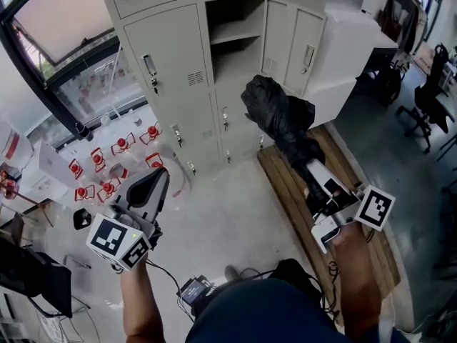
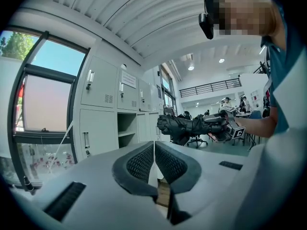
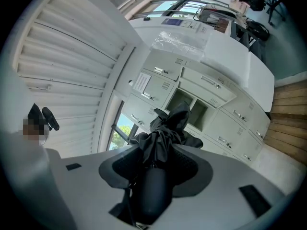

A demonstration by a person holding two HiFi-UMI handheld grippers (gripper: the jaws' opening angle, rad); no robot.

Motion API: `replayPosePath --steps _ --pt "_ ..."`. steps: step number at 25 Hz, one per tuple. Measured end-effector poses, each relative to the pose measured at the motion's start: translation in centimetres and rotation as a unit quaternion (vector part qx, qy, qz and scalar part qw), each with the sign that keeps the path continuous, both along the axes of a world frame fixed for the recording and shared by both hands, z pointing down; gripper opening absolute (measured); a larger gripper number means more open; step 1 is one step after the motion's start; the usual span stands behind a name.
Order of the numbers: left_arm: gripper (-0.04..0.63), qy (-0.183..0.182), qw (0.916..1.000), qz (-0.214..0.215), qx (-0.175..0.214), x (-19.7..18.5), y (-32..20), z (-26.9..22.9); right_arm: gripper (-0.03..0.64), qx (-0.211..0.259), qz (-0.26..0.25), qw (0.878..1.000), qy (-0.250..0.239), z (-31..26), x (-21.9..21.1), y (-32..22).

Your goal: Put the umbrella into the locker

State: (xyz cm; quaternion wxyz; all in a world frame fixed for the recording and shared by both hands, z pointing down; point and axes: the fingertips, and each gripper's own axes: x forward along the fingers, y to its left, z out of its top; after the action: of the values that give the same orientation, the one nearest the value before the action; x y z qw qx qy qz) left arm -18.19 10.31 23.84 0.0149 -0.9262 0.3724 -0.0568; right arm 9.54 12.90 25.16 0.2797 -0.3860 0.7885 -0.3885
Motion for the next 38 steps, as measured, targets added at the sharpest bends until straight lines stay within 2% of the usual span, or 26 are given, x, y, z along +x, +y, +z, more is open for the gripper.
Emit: replayPosePath --steps 4,11,22,38 --pt "0.025 0.004 1.0000 -0.007 0.003 -0.4 0.3 0.5 0.204 0.004 -0.007 1.000 0.002 0.2 0.0 -0.2" --pt "0.025 0.003 0.9988 -0.048 0.005 0.1 0.0 1.7 0.204 0.017 -0.040 0.999 -0.006 0.7 1.1 -2.8" --pt "0.025 -0.013 0.9946 -0.103 -0.003 4.1 -4.5 0.8 0.204 0.019 -0.100 0.995 -0.017 -0.4 4.8 -11.1" --pt "0.025 -0.030 0.9834 -0.179 0.002 9.3 -6.2 0.3 0.204 0.026 -0.174 0.984 -0.038 -0.4 9.3 -17.6"
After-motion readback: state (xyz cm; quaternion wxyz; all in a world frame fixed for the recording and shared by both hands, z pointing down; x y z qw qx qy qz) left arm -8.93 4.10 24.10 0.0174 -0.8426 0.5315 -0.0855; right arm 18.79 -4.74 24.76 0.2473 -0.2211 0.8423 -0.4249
